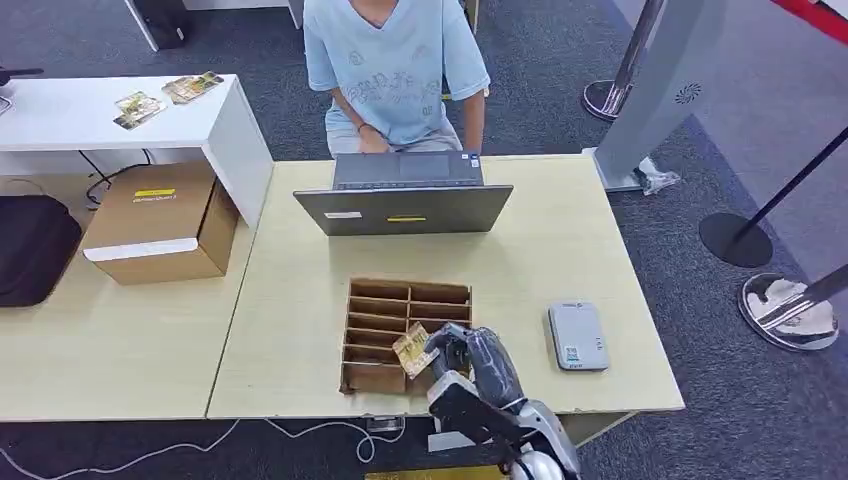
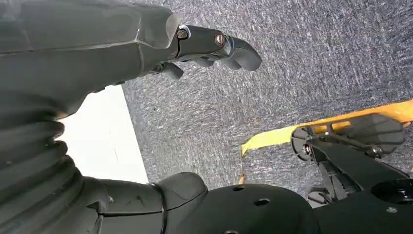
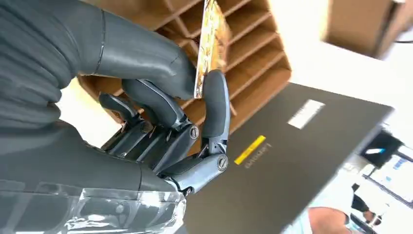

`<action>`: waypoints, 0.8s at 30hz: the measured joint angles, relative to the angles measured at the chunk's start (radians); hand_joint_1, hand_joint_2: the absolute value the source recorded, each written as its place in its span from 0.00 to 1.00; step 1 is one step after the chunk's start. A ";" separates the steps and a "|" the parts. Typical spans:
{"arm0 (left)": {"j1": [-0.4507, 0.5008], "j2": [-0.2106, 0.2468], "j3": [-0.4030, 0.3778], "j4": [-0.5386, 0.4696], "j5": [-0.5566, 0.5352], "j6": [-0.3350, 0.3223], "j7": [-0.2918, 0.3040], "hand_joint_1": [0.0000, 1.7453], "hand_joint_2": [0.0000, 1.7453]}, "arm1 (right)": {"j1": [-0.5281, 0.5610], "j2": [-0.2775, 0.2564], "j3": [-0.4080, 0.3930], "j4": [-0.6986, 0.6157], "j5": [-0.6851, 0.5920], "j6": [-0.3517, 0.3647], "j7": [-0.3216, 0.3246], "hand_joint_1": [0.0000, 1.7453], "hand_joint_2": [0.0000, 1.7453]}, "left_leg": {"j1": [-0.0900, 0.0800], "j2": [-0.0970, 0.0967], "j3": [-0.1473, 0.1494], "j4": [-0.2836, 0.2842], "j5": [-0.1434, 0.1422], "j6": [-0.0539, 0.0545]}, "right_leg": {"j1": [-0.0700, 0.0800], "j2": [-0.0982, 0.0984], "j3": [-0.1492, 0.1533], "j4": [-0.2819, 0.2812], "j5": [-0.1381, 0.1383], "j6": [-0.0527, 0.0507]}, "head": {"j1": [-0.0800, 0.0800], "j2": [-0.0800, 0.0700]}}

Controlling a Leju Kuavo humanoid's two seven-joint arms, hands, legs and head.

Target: Pass the card to the sensor for recognition and then transmit it.

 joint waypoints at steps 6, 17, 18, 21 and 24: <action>0.000 0.000 -0.002 0.000 -0.006 -0.002 0.000 0.00 1.00 | 0.012 -0.010 -0.027 -0.043 -0.155 0.069 -0.068 1.00 1.00 | 0.000 0.000 0.000 0.000 0.000 0.000 | 0.000 0.000 0.000 0.000 0.000 0.000 | 0.000 0.000; 0.000 0.001 -0.007 0.000 -0.013 -0.007 -0.006 0.00 1.00 | -0.007 -0.019 -0.045 -0.103 -0.215 0.075 -0.156 1.00 1.00 | 0.000 0.000 0.000 0.000 0.000 0.000 | 0.000 0.000 0.000 0.000 0.000 0.000 | 0.000 0.000; 0.001 0.001 -0.008 0.000 -0.013 -0.007 -0.006 0.00 1.00 | -0.016 -0.019 -0.045 -0.107 -0.215 0.073 -0.157 1.00 1.00 | 0.000 0.000 0.000 0.000 0.000 0.000 | 0.000 0.000 0.000 0.000 0.000 0.000 | 0.000 0.000; 0.001 0.001 -0.009 0.000 -0.017 -0.008 -0.013 0.00 1.00 | -0.057 -0.019 -0.045 -0.111 -0.227 0.068 -0.159 1.00 1.00 | 0.000 0.000 0.000 0.000 0.001 -0.001 | 0.000 0.000 0.000 0.000 0.000 0.000 | 0.000 0.000; 0.000 0.001 -0.013 0.000 -0.022 -0.010 -0.018 0.00 1.00 | -0.118 -0.019 -0.044 -0.105 -0.250 0.066 -0.160 1.00 1.00 | 0.000 0.000 0.000 0.000 0.001 0.000 | 0.000 0.000 0.000 0.001 0.001 -0.001 | 0.000 0.000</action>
